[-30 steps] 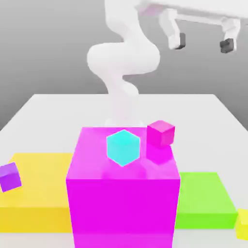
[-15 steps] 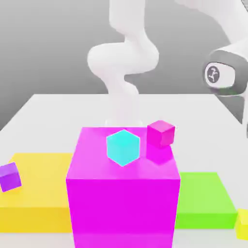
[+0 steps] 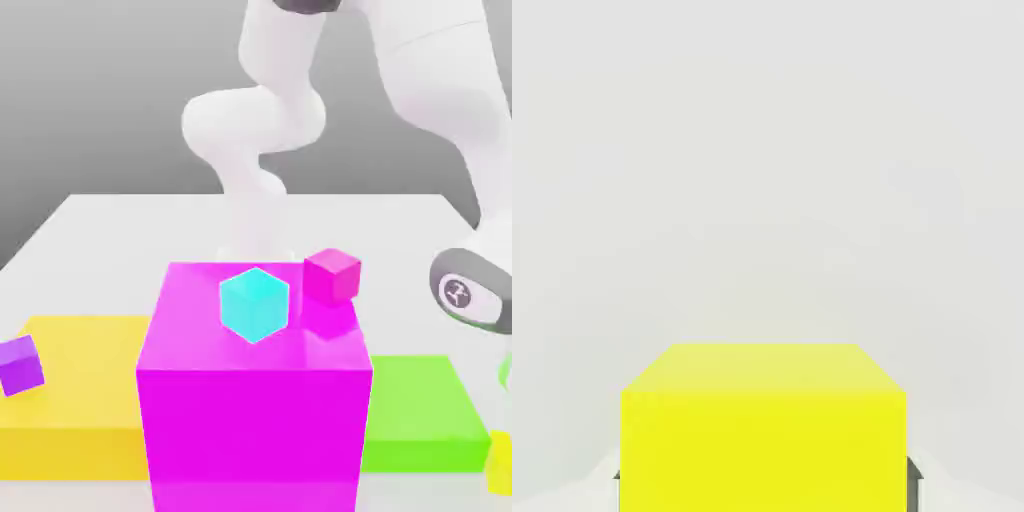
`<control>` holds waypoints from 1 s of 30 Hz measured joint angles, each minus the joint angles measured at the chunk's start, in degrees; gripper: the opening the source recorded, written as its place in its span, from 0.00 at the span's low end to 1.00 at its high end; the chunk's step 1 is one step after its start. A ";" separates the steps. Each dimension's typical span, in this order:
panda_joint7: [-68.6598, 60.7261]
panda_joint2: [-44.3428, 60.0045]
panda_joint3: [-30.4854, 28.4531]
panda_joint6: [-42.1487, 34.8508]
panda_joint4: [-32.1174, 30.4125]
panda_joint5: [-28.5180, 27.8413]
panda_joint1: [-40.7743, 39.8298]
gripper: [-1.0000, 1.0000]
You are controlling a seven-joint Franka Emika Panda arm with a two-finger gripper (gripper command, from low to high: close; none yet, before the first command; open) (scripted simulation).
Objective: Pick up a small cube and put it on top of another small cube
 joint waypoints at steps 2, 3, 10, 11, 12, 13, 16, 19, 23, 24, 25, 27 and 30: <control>-0.88 -3.59 0.97 -2.78 -0.79 1.21 -0.72 0.00; -1.37 -5.58 1.41 -4.31 -1.23 1.94 -1.05 0.00; 0.98 -20.30 0.08 -14.07 -5.77 7.21 -4.29 0.00; 1.54 -22.40 -0.30 -15.46 -6.43 7.80 -4.75 0.00; 2.14 -24.51 -0.67 -16.86 -7.10 8.33 -5.49 0.00; 2.77 -26.61 -0.94 -18.27 -7.76 8.81 -6.08 0.00; 4.80 -32.89 -1.64 -22.49 -9.75 10.04 -8.01 0.00; 7.02 -39.15 -2.48 -26.72 -11.74 10.98 -9.15 0.00; 10.26 -47.47 -3.76 -32.38 -14.38 11.83 -11.10 0.00; 11.11 -49.55 -4.07 -33.79 -15.05 11.99 -11.62 0.00; 11.96 -51.63 -4.37 -35.21 -15.71 12.13 -12.16 0.00; 13.69 -55.79 -4.91 -38.05 -17.03 12.39 -13.30 0.00; 15.79 -60.28 -5.45 -40.02 -19.55 12.69 -14.73 0.00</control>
